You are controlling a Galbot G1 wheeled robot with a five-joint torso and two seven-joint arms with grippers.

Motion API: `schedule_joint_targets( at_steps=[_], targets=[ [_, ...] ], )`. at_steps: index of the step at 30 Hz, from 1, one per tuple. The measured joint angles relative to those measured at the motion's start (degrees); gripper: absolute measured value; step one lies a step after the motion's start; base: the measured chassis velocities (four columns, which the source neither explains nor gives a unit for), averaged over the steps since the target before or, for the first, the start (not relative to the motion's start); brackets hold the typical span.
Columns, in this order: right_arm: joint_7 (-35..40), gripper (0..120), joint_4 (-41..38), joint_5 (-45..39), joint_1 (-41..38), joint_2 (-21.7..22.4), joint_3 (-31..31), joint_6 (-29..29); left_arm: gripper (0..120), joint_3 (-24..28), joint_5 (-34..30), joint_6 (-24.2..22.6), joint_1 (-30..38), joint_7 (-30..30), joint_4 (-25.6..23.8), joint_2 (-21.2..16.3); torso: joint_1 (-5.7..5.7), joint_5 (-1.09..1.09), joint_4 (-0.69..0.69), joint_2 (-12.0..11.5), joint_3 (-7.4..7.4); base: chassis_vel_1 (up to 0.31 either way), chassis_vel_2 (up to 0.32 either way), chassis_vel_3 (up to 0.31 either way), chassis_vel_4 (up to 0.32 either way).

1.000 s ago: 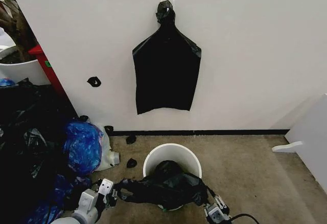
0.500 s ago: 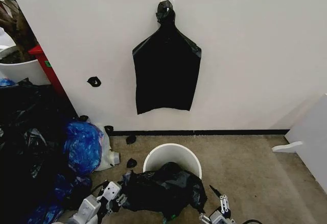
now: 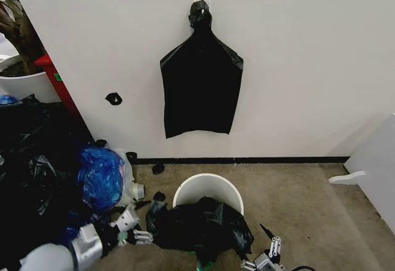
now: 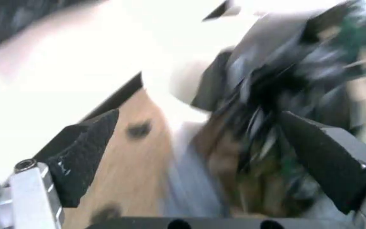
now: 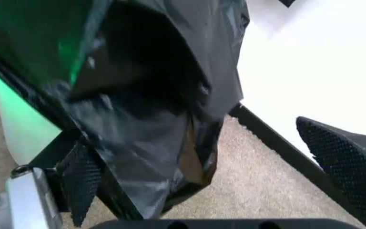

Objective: Place the garbage bag over the trash bin.

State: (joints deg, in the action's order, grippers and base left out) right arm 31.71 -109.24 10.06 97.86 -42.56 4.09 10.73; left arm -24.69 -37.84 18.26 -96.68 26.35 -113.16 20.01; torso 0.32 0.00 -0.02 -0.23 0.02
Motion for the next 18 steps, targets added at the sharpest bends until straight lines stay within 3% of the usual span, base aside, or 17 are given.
schedule_joint_targets(
  at_steps=[1, 4, 8, 12, 18],
  targets=[
    [0.0, 100, -0.4, 0.0, 0.4, 0.1, -0.2, 0.2, 100, -2.0, -0.9, 2.5, 0.3, 7.4, 2.4, 0.7, 0.00, 0.01, -0.01, 0.0, 0.00, 0.000, 0.000, 0.000, 0.000],
    [-0.6, 100, -1.0, 0.0, 1.7, 0.6, -1.0, 1.5, 100, -4.7, -1.3, 5.2, 0.8, 14.6, 5.7, 1.8, 0.00, 0.00, 0.00, 0.0, 0.00, 0.000, 0.000, 0.000, 0.000],
    [-2.5, 100, -1.4, 0.3, 2.8, 1.5, -2.2, 5.5, 100, -6.3, -2.2, 6.7, 1.1, 16.4, 7.9, 3.3, 0.00, 0.01, -0.03, 0.0, 0.00, 0.000, 0.000, 0.000, 0.000],
    [-6.9, 100, -1.6, 2.6, 4.0, 4.6, -5.0, 16.9, 100, -8.6, -3.1, 7.8, 0.8, 17.1, 8.6, 6.5, 0.00, 0.01, 0.02, 0.0, 0.00, 0.000, 0.000, 0.000, 0.000],
    [-11.3, 100, -3.1, 2.6, 4.2, 6.0, -7.2, 25.8, 100, -9.9, -4.4, 7.8, 1.0, 16.8, 7.2, 8.7, 0.00, 0.03, 0.00, 0.0, 0.00, 0.000, 0.000, 0.000, 0.000]
  ],
)
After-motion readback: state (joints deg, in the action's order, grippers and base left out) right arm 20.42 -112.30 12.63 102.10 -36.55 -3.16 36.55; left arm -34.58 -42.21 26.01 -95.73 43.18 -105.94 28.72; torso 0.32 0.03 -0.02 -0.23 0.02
